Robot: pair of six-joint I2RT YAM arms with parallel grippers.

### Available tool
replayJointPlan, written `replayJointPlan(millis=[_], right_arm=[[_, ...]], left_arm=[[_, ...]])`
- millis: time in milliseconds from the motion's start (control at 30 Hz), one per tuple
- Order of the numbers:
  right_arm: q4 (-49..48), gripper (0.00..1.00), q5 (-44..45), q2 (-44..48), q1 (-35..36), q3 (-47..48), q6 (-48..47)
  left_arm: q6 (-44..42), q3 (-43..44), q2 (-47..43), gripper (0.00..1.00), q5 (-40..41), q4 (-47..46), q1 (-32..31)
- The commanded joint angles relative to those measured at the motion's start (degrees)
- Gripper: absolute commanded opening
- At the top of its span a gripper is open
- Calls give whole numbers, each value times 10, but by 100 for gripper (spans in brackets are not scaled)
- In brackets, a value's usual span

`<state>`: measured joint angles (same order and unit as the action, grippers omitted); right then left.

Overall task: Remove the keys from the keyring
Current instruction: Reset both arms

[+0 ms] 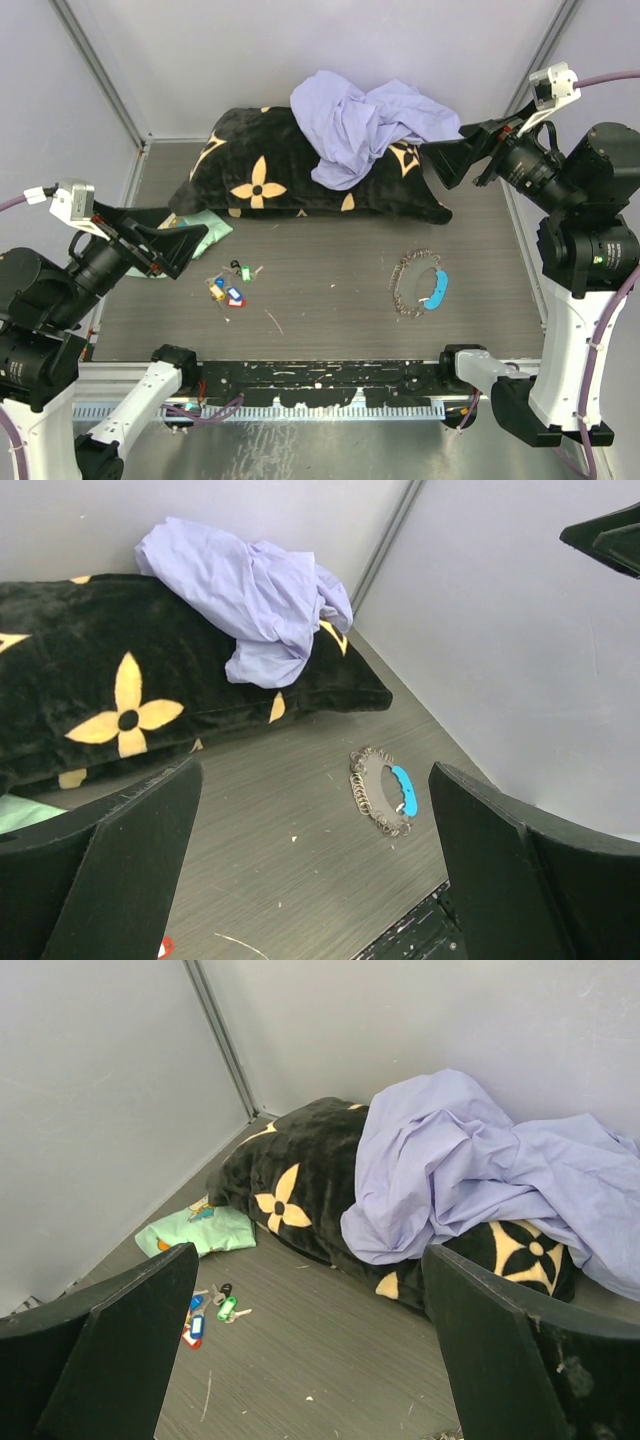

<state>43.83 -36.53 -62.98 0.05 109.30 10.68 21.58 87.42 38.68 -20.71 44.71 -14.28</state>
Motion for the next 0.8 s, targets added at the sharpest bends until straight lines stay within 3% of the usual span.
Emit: replayJointPlan(millis=[0,767], right_arm=[[-15,100,-3,4,-5,1,4],[-16,100,-32,7,-10,-14,-3]], left_arm=[[5,-5,-7,98,-14,-28,-3],[-8,-24,-13,98,-12,-26,-6]])
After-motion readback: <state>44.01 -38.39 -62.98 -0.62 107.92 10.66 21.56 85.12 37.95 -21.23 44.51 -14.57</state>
